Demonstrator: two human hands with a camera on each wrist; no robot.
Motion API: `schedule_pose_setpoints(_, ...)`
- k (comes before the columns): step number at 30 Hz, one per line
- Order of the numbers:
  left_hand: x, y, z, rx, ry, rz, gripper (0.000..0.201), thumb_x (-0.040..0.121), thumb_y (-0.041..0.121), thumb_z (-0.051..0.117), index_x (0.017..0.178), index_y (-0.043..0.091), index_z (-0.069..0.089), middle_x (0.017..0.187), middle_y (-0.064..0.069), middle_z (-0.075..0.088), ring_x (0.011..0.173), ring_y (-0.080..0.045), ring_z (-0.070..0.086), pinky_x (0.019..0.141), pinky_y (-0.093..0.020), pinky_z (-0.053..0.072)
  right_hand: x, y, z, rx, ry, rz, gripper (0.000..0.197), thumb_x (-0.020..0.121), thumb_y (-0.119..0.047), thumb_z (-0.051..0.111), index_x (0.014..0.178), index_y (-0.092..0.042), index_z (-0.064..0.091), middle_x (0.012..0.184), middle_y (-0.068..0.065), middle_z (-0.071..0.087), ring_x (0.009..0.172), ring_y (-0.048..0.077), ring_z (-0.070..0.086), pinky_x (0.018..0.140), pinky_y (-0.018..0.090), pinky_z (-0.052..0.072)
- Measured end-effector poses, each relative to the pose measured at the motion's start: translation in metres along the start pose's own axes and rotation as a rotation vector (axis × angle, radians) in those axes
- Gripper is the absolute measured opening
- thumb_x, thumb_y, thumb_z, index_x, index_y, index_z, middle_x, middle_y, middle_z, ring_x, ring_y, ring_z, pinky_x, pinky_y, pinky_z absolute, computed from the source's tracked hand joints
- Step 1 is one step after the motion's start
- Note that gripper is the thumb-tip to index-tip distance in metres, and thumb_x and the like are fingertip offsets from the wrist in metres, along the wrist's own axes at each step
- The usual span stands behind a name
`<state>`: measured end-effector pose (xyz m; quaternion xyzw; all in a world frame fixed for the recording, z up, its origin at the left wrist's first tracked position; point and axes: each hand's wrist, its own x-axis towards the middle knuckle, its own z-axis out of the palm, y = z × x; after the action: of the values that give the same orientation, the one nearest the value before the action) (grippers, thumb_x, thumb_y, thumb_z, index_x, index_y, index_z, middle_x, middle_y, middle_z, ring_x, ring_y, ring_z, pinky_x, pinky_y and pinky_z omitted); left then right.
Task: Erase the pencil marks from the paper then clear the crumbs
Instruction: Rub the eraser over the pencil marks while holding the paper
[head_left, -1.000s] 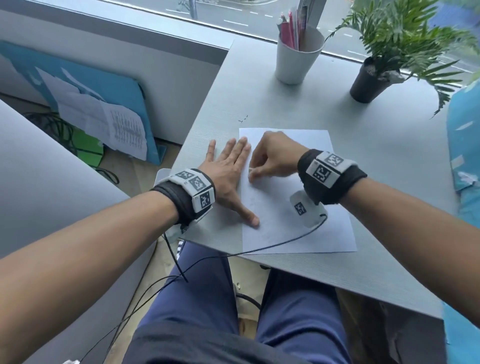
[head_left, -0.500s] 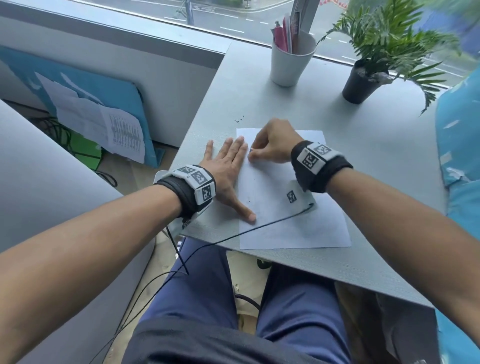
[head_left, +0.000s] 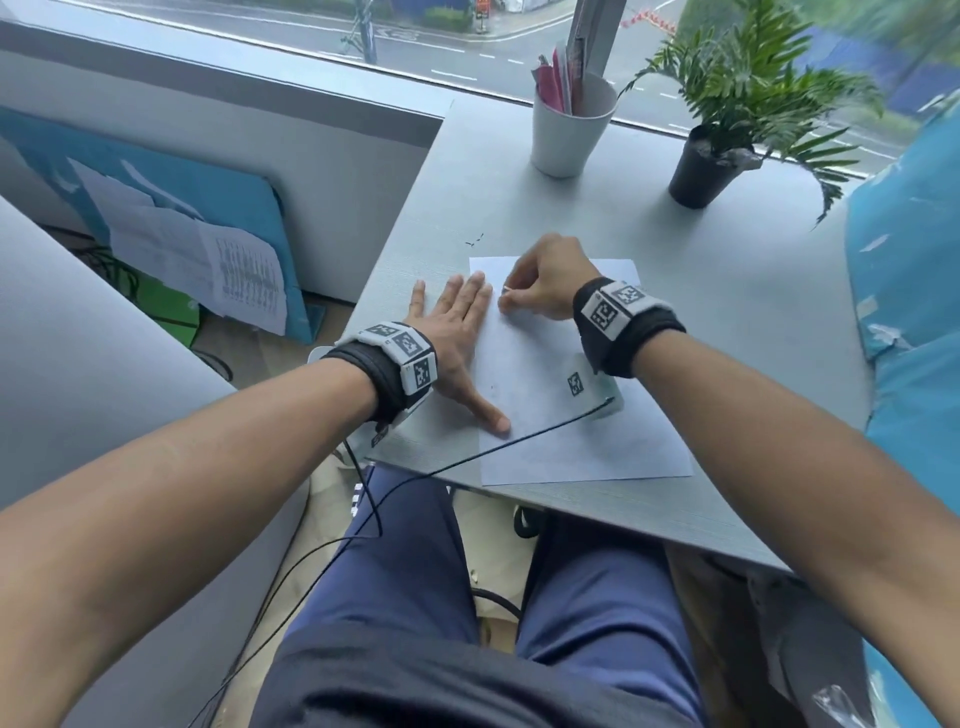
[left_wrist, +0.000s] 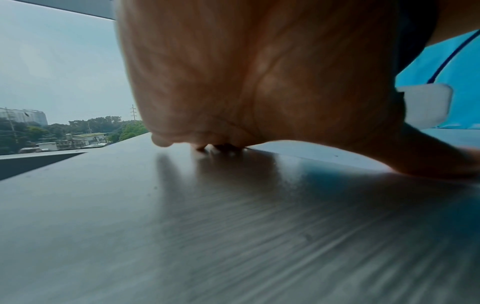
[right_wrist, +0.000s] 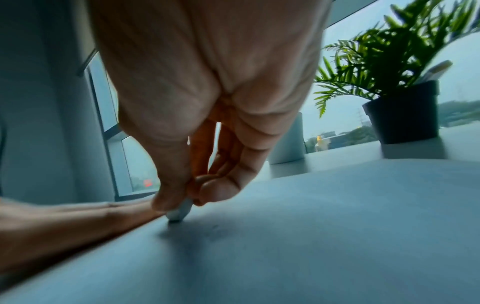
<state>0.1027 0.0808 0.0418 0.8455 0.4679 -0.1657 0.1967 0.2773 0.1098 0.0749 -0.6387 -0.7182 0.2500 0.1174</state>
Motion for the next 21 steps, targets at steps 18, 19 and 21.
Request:
schedule_pose_setpoints(18,0.004,0.003,0.002,0.02,-0.017,-0.016,0.182,0.02,0.103,0.058,0.15,0.013,-0.031,0.158,-0.002,-0.038,0.145,-0.024,-0.035,0.115,-0.06,-0.018,-0.049,-0.011,0.014,-0.08,-0.232,-0.121,0.02,0.073,-0.015,0.076,0.056,-0.013,0.066,0.051,-0.003,0.059,0.046,0.006,0.046,0.051,0.024,0.044)
schedule_pose_setpoints(19,0.003,0.004,0.003,0.032,-0.017,-0.015,0.182,0.019,0.102,0.058,0.15,0.012,-0.031,0.158,-0.003,-0.037,0.145,-0.025,-0.035,0.115,-0.06,-0.018,-0.066,-0.011,0.016,-0.088,-0.344,-0.14,0.016,0.073,-0.018,0.079,0.06,-0.016,0.07,0.054,-0.006,0.063,0.047,0.003,0.052,0.05,0.022,0.046)
schedule_pose_setpoints(21,0.002,0.005,0.003,0.041,-0.017,-0.018,0.182,0.02,0.101,0.059,0.15,0.012,-0.032,0.158,-0.004,-0.037,0.145,-0.027,-0.035,0.115,-0.06,-0.019,-0.075,-0.015,0.015,-0.16,-0.5,-0.182,0.012,0.07,-0.027,0.084,0.071,-0.018,0.076,0.064,-0.008,0.071,0.057,0.002,0.063,0.054,0.017,0.051)
